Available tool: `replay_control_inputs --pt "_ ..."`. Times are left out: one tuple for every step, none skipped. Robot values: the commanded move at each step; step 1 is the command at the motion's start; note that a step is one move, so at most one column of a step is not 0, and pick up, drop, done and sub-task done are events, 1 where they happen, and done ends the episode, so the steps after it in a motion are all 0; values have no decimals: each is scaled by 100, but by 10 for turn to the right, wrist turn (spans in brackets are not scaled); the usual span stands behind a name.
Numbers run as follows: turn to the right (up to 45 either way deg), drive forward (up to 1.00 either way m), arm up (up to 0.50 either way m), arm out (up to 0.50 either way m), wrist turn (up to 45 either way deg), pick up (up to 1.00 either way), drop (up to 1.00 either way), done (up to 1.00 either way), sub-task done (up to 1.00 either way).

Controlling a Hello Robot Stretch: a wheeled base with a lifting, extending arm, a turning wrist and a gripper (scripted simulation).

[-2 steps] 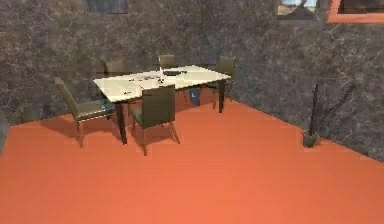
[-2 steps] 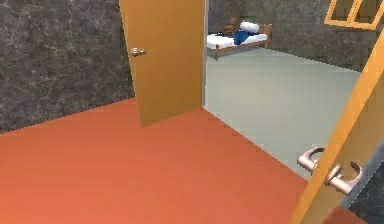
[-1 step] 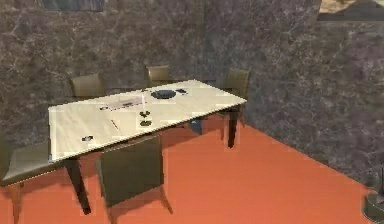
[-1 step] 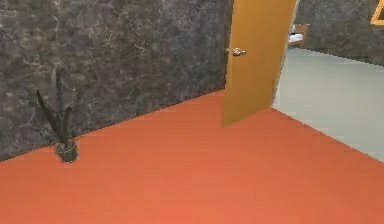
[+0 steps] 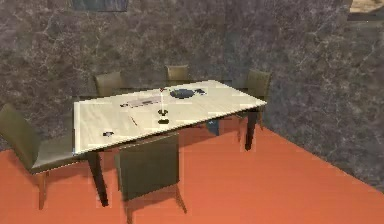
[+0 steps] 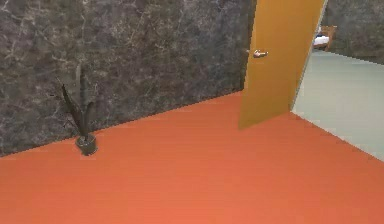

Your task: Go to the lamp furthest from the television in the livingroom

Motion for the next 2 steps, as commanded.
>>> replay_control_inputs --pt "-30 0 0 0 0 0 0 0 0" --pt "0 50 0 0 0 0 0 0 0"
